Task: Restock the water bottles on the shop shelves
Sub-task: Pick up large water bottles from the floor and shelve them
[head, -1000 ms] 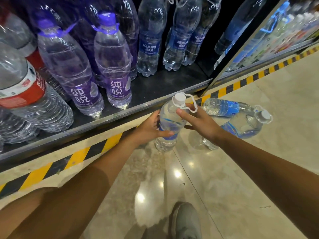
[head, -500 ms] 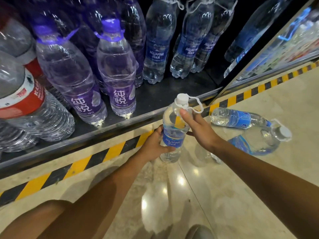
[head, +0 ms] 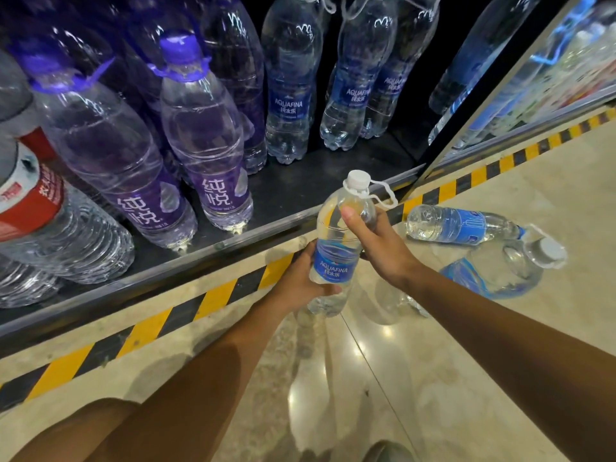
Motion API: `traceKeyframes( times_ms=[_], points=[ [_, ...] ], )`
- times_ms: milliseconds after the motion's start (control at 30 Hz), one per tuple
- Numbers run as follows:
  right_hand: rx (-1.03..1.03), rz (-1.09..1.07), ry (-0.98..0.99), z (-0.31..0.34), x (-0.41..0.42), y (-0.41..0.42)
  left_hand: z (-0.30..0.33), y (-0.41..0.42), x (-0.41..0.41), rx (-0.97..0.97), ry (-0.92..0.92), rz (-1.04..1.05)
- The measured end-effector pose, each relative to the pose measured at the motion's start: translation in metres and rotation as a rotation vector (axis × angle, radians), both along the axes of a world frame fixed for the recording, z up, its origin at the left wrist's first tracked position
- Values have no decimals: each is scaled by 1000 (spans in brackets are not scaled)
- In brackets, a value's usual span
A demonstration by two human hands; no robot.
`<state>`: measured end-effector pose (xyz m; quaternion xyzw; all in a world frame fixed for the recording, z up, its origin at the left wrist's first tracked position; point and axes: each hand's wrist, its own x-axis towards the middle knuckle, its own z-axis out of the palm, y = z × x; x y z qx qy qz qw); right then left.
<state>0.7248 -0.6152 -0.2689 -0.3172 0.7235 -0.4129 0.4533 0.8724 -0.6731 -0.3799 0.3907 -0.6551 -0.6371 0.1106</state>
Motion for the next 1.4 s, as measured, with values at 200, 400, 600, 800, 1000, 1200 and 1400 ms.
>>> traceKeyframes(
  times_ms=[200, 400, 600, 800, 1000, 1200, 1400],
  points=[
    [-32, 7, 25, 4, 16, 19, -8, 14, 11, 71, 61, 96],
    [-57, -89, 180, 32, 18, 19, 15, 17, 24, 34, 110, 102],
    [-246, -215, 306, 83, 7, -17, 79, -22, 19, -156, 202, 156],
    [-546, -92, 388, 116, 13, -45, 125, -49, 10, -321, 327, 286],
    [-730, -13, 318, 109, 5, -66, 136, -71, -16, -333, 372, 383],
    [-683, 65, 246, 81, -6, -93, 115, -90, -23, -377, 243, 373],
    [-603, 180, 287, 71, -19, -121, 98, -96, -26, -370, 226, 451]
  ],
)
